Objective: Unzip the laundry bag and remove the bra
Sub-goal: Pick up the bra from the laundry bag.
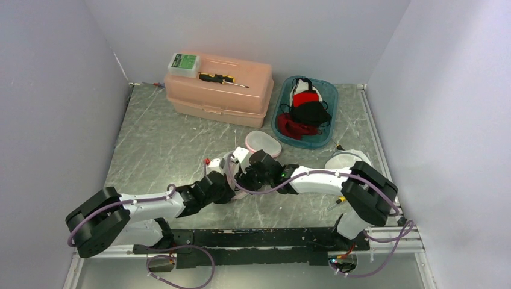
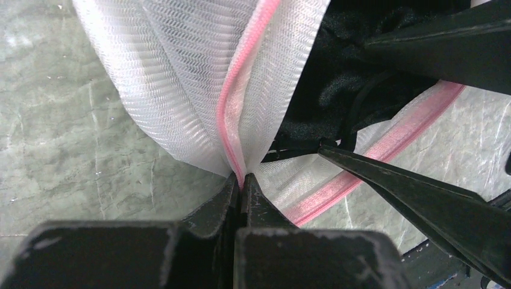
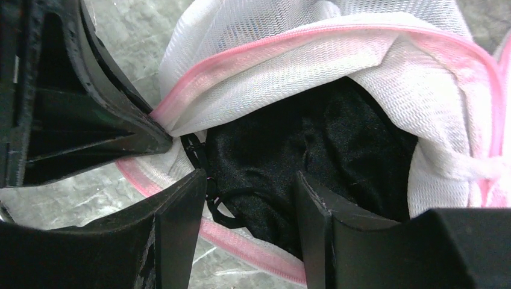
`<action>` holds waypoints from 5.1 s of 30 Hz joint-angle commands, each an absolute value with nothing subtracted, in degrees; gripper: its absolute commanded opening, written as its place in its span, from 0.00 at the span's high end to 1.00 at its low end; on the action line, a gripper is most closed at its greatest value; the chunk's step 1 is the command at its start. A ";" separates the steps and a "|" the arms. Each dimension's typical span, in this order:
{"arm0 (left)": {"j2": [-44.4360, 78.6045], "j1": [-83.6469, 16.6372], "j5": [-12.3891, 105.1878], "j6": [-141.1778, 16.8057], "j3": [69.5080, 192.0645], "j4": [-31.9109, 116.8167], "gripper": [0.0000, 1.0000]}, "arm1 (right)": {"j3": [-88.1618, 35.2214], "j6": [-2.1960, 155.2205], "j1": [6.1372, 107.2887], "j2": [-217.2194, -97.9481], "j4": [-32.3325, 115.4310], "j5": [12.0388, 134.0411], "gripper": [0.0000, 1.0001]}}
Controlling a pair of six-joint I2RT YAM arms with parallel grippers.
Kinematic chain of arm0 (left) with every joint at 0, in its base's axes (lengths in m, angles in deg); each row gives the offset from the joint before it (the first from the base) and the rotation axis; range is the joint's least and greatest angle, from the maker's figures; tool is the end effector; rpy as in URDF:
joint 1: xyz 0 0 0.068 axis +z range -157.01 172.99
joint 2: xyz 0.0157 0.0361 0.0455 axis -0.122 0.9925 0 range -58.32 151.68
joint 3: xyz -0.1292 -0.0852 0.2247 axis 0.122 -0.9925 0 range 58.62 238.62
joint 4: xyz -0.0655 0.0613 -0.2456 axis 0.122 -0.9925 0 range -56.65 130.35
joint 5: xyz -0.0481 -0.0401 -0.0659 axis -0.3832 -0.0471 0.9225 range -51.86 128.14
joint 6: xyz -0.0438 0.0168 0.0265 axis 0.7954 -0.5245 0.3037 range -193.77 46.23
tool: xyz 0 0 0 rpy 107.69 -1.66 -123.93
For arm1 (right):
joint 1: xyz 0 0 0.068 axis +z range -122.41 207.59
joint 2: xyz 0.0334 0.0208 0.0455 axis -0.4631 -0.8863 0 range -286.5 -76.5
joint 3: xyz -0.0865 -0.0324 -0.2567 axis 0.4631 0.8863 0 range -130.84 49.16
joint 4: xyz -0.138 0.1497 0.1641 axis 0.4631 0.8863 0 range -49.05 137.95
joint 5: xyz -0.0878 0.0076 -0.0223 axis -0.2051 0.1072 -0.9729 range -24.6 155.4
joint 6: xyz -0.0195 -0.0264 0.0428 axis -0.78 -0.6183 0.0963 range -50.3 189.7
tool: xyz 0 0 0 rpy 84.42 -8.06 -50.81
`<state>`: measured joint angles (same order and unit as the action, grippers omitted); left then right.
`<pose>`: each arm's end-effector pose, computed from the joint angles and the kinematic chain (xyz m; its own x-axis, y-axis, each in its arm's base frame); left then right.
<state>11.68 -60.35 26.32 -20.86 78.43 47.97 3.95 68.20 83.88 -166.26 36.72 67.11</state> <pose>0.1330 -0.1664 0.1382 -0.7980 -0.2354 -0.5548 0.0972 0.8583 -0.5039 0.1763 0.2662 0.1775 -0.3368 -0.5520 -0.7628 -0.8532 0.5215 -0.0007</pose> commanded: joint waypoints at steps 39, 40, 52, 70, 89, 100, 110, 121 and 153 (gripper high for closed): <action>8.56 -60.51 20.09 -21.68 80.49 35.75 0.97 | 7.93 79.17 88.38 -158.78 37.77 54.01 1.00; 8.50 -60.51 19.81 -21.85 80.91 35.39 0.97 | 8.50 79.46 88.33 -157.16 38.28 55.23 1.00; 12.84 -60.10 18.55 -24.12 85.91 33.93 0.97 | 18.19 86.63 84.79 -141.61 33.23 67.32 1.00; 16.65 -59.93 25.50 -25.73 85.91 39.41 0.97 | 22.41 94.77 78.93 -133.59 32.59 70.63 0.35; 15.58 -59.99 26.36 -24.74 85.49 39.29 0.97 | 2.25 84.18 92.56 -154.10 53.68 45.18 0.24; 13.95 -60.02 26.31 -24.33 85.01 38.84 0.97 | 3.41 84.55 94.03 -157.12 50.37 41.72 0.70; 12.71 -59.99 25.34 -23.33 86.66 36.01 0.97 | 10.28 82.88 93.86 -141.76 43.81 55.30 1.00; 11.26 -60.00 24.92 -24.46 91.43 32.44 0.97 | 17.07 89.67 85.45 -128.78 36.10 80.52 1.00; 10.14 -59.96 23.63 -24.37 94.66 26.87 0.97 | -27.03 76.88 74.12 -124.95 62.72 59.78 1.00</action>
